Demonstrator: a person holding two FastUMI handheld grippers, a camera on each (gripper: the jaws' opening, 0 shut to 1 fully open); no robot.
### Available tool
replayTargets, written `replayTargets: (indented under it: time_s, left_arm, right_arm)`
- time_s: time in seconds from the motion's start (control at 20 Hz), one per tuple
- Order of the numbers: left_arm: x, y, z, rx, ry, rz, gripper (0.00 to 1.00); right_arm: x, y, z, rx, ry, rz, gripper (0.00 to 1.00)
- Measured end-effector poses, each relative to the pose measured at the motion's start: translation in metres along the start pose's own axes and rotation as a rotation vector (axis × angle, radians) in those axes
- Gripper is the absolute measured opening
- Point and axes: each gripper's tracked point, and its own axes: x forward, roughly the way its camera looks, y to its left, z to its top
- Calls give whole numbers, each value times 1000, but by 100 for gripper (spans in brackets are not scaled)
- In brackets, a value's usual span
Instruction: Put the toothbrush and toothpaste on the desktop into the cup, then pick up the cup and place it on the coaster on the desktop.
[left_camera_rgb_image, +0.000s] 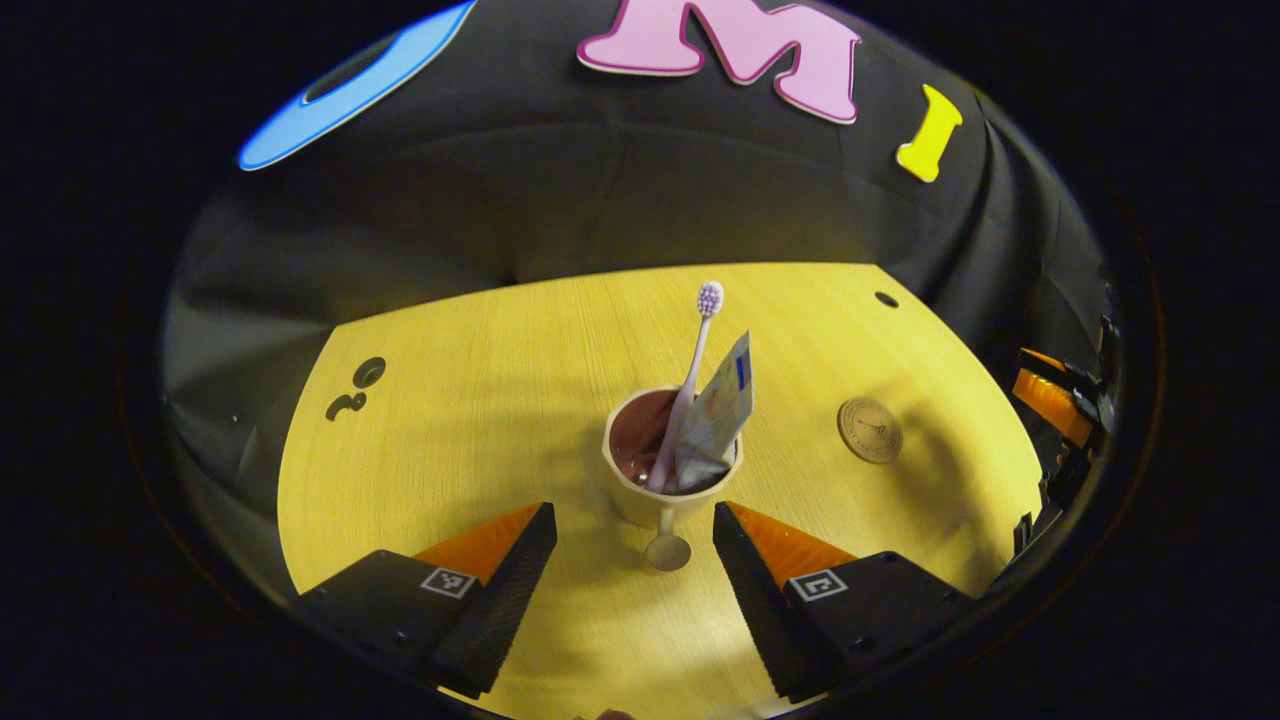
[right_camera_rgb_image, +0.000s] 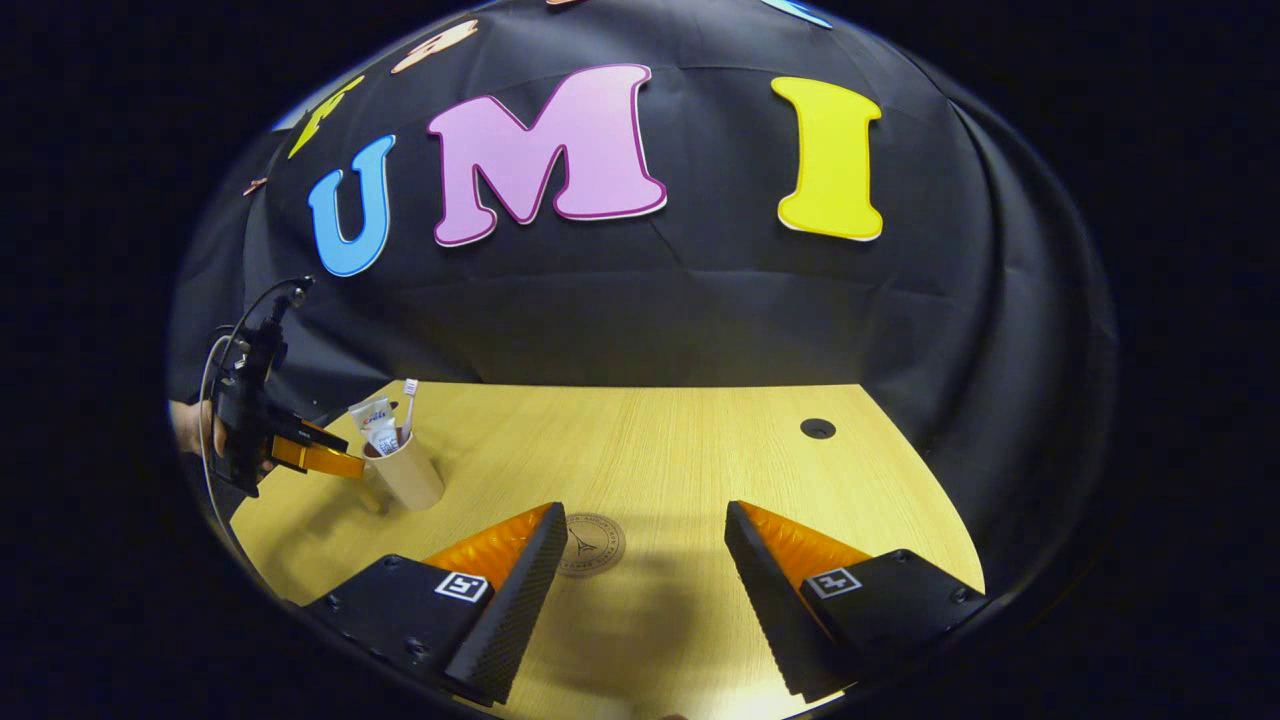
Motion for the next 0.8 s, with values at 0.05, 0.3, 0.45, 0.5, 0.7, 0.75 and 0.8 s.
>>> replayTargets:
  time_s: [0.05,0.3,0.45,0.5,0.7,0.75,0.8]
  left_arm:
    - [4,0,0,6,32,-4,98]
    - [24,-4,-10,88,190,-6,98]
    - [34,-8,-22,120,298,-12,98]
    - [39,-9,-25,124,321,-19,98]
    - [48,-10,-33,93,375,-22,82]
    - [49,-11,-32,84,380,-22,77]
    - [50,-11,-33,77,388,-16,75]
  right_arm:
    - [0,-2,-2,8,11,7,98]
    - [9,-24,-7,51,37,-10,98]
    - [18,-35,-8,91,44,-28,98]
    - [18,-37,-9,95,43,-35,98]
    - [21,-51,-11,99,47,-57,98]
    - [21,-54,-12,102,52,-62,98]
    - [21,-56,-15,107,60,-68,98]
